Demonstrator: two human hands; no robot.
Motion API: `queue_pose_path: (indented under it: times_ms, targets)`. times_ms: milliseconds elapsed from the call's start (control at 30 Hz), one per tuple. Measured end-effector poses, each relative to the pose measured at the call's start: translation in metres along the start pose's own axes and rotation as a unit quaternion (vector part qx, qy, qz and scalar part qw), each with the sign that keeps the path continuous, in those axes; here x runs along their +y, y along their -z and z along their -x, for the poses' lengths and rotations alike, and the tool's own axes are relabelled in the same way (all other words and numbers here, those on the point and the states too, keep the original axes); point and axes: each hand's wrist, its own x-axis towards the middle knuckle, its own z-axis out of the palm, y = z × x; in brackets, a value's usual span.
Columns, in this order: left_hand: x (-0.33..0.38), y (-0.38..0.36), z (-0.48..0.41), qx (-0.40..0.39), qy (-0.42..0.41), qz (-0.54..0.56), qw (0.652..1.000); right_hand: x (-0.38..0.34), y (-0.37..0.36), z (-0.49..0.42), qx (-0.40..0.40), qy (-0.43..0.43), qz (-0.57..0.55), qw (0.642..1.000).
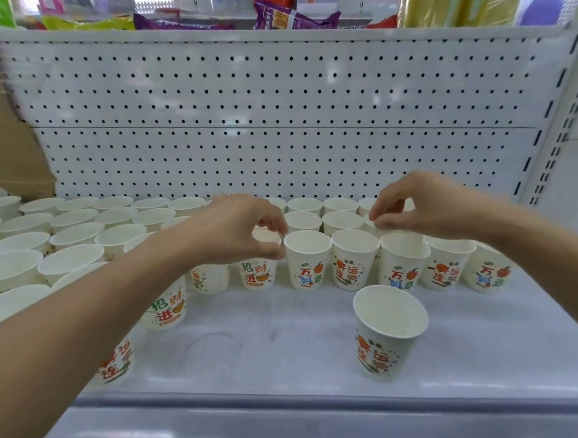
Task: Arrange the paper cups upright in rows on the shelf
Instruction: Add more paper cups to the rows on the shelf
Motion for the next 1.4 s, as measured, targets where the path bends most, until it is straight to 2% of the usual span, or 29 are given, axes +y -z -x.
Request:
queue_pose_path:
  times_ms: [200, 500, 600, 700, 767, 967, 1167, 1267, 1400]
  targets:
    - [0.044, -0.020, -0.022, 0.032, -0.061, 0.015, 0.998, 0.029, 0.003, 0.028, -0.052, -0.047, 0.026, 0.997]
    - [0.064, -0.048, -0.049, 0.022, -0.069, -0.027, 0.997, 0.042, -0.019, 0.022, -0.027, -0.022, 0.110, 0.993]
    - [0.064, -0.048, -0.050, 0.032, -0.070, -0.029, 0.997, 0.044, -0.015, 0.024, -0.017, -0.011, 0.085, 0.996]
    - [0.064, -0.047, -0.050, 0.050, -0.071, -0.013, 0.996, 0.052, 0.004, 0.029, 0.036, -0.016, 0.003, 0.999]
    - [0.068, -0.046, -0.049, 0.059, -0.078, -0.001, 0.995, 0.063, 0.019, 0.033, 0.063, -0.031, -0.003, 0.997]
    - [0.088, -0.045, -0.054, 0.055, -0.086, 0.047, 0.994, 0.096, 0.029, 0.058, 0.011, -0.098, 0.027, 0.995]
    - [0.096, -0.039, -0.052, 0.070, -0.070, 0.124, 0.987, 0.096, 0.011, 0.069, 0.102, -0.076, -0.020, 0.992]
    - [0.098, -0.040, -0.047, 0.075, -0.066, 0.148, 0.984, 0.084, -0.001, 0.069, 0.109, -0.046, -0.031, 0.993]
    - [0.099, -0.045, -0.041, 0.071, -0.058, 0.167, 0.982, 0.088, 0.013, 0.069, 0.148, -0.079, -0.037, 0.985]
